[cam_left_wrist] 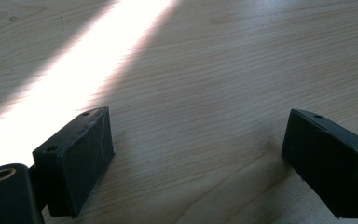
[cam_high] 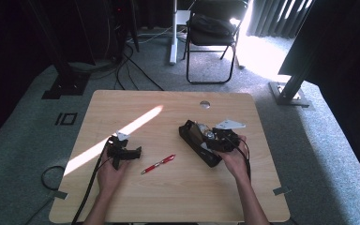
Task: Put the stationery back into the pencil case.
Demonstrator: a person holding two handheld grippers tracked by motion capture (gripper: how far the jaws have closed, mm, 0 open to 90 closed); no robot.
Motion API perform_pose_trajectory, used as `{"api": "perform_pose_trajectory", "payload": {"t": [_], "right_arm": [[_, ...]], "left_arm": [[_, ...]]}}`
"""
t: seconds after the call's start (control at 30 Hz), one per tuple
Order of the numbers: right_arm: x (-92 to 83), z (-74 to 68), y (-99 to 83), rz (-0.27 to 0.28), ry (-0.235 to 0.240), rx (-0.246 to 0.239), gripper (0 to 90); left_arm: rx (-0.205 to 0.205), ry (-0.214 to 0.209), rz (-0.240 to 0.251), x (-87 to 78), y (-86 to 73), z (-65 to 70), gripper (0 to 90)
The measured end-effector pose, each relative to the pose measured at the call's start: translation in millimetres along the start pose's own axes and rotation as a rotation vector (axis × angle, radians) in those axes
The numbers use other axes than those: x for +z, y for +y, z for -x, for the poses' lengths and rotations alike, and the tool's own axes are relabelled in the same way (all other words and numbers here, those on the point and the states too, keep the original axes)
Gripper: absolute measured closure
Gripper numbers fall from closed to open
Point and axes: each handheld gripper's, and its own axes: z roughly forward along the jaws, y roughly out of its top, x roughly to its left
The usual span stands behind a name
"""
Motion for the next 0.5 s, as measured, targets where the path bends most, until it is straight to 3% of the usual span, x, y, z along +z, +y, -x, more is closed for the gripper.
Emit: {"api": "perform_pose_trajectory", "payload": {"t": [0.5], "right_arm": [[6.0,-3.1,-2.3,-0.014,0.007,-0.001,41.7]], "left_arm": [[0.0,0.0,0.0,0.0,0.0,0.0,8.9]]}}
